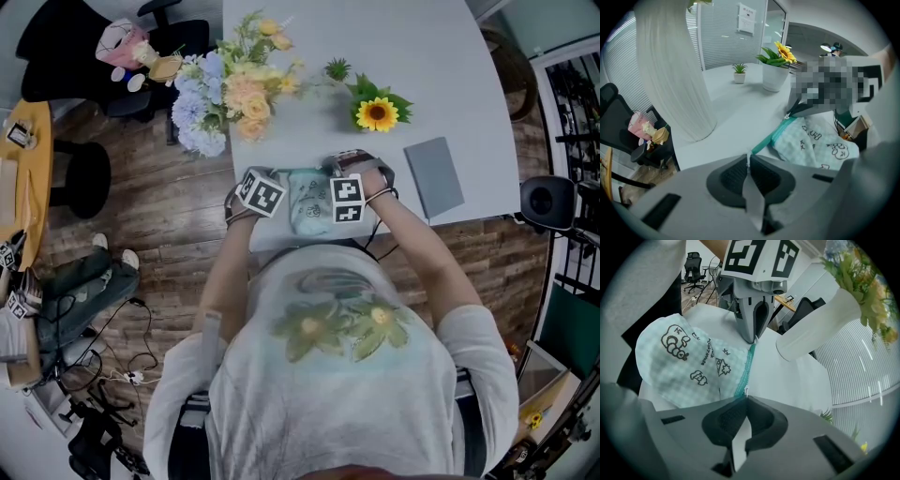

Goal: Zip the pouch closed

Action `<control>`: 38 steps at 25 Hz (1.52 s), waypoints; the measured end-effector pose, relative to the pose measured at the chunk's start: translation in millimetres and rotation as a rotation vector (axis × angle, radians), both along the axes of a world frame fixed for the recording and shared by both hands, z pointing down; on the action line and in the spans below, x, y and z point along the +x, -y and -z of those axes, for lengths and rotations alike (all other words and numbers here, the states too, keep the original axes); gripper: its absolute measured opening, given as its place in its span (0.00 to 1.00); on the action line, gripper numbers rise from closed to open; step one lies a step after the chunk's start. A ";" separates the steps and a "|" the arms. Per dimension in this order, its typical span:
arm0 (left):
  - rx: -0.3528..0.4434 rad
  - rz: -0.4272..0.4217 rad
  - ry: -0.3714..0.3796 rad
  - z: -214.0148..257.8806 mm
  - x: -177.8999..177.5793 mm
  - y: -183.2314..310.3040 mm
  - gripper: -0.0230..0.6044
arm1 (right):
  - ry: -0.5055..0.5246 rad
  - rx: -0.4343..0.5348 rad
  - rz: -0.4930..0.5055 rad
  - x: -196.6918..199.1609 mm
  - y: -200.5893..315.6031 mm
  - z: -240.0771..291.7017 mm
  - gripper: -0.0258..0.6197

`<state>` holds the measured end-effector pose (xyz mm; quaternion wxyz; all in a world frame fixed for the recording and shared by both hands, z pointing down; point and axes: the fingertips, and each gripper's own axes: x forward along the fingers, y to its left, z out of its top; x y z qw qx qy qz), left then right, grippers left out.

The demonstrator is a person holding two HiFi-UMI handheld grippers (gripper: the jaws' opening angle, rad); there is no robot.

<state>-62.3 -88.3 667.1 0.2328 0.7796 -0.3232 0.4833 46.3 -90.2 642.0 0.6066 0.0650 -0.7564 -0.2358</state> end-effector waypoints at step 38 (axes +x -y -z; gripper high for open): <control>0.006 0.004 -0.010 0.7 -0.1 -0.6 0.08 | -0.054 -0.017 -0.044 36.3 -3.8 -3.7 0.06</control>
